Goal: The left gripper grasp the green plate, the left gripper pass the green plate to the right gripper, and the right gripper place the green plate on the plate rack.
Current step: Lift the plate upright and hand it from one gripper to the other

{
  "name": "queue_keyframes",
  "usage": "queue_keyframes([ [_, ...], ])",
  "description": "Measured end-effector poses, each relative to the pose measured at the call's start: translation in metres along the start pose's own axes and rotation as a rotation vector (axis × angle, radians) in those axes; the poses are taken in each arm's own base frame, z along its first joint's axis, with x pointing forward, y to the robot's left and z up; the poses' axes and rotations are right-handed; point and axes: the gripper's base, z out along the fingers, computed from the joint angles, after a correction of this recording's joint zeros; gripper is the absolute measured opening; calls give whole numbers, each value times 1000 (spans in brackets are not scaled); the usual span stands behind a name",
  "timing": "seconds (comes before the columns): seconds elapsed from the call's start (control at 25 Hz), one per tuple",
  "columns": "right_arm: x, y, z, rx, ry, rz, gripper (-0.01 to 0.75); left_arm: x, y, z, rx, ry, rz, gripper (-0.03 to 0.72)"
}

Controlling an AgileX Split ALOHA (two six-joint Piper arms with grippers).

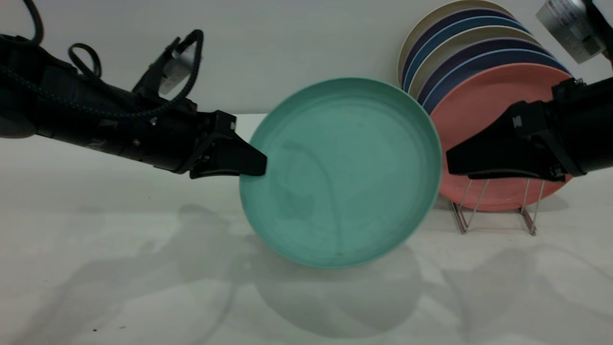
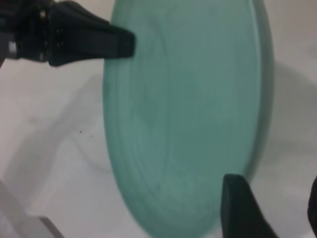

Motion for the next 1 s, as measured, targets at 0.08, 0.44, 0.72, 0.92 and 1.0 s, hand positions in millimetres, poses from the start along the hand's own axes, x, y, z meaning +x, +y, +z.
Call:
queue_keyframes([
  [0.08,-1,0,0,0,-1,-1,352,1,-3,2,9,5,-8,16],
  [0.44,-2,0,0,1,-5,-5,352,2,-15,6,75,16,-22,16],
  [0.72,-2,0,0,0,-6,9,334,2,-21,7,133,15,-22,18],
  [0.92,-3,0,0,-6,-7,10,272,2,-23,6,162,14,-21,23],
  [1.0,-3,1,0,-8,-8,10,237,2,-24,6,168,14,-21,24],
])
